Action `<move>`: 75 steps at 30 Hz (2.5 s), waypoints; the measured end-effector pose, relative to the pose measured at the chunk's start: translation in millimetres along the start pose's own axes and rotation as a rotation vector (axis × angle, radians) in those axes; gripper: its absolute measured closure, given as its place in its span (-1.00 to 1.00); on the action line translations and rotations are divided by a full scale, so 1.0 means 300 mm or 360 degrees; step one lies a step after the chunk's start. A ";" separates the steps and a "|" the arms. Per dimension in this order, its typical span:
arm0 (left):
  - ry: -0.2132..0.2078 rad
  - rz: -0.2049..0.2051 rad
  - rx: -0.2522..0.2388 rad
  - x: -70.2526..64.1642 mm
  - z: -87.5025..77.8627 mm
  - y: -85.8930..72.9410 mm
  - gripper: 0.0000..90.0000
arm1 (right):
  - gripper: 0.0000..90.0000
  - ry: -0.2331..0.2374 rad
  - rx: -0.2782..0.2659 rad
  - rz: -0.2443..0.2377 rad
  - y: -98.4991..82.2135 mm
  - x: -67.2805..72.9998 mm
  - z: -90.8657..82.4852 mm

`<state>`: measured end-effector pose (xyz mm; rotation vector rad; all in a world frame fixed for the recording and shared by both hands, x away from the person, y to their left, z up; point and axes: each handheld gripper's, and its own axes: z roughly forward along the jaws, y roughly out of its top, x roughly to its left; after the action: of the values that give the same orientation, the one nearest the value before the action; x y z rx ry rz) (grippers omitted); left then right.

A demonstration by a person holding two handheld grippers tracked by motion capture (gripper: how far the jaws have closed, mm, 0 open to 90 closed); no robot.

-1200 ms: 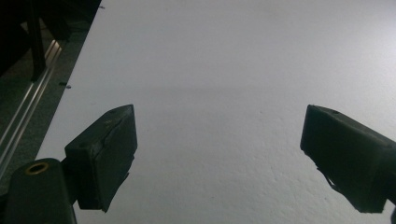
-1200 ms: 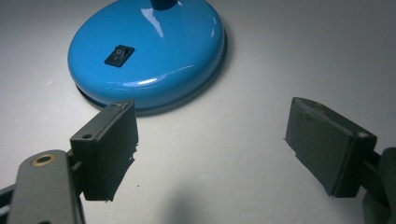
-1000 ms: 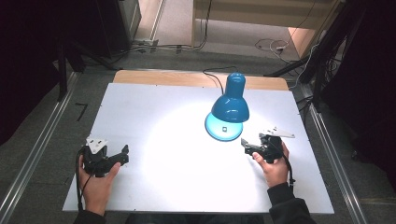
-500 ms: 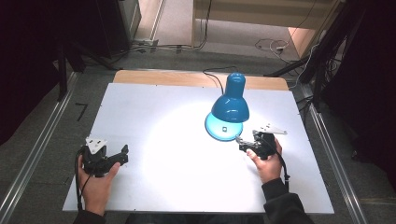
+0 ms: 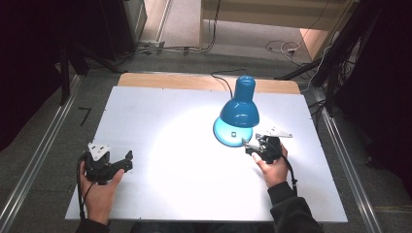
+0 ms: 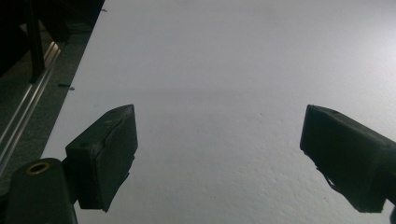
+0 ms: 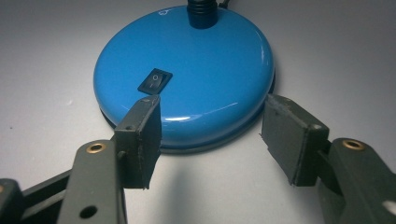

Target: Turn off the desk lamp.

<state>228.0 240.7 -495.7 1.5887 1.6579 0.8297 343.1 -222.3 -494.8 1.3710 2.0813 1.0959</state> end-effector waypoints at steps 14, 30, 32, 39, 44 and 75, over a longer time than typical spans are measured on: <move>-0.0004 0.0002 0.0004 -0.002 0.004 0.000 -0.73 | 0.94 0.0088 -0.0131 -0.0042 0.010 0.037 0.018; -0.0005 -0.0004 0.0005 0.001 0.005 -0.002 -0.72 | 0.95 0.0125 -0.0136 -0.0053 0.020 0.088 0.094; -0.0006 -0.0003 0.0007 0.001 0.006 -0.002 -0.72 | 0.95 0.0122 -0.0134 -0.0057 0.020 0.087 0.096; -0.0007 -0.0001 0.0005 -0.002 0.007 -0.002 -0.72 | 0.95 0.0127 -0.0142 -0.0070 0.021 0.083 0.106; -0.0003 -0.0001 0.0002 -0.002 0.006 -0.002 -0.72 | 0.96 0.0118 -0.0141 -0.0084 0.027 0.082 0.111; -0.0013 -0.0005 0.0005 -0.004 0.011 -0.003 -0.70 | 0.96 0.0097 -0.0167 -0.0085 0.034 0.075 0.130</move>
<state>230.3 239.4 -498.4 1.5894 1.6563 0.8186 366.4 -184.9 -508.5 1.2401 2.0591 1.2200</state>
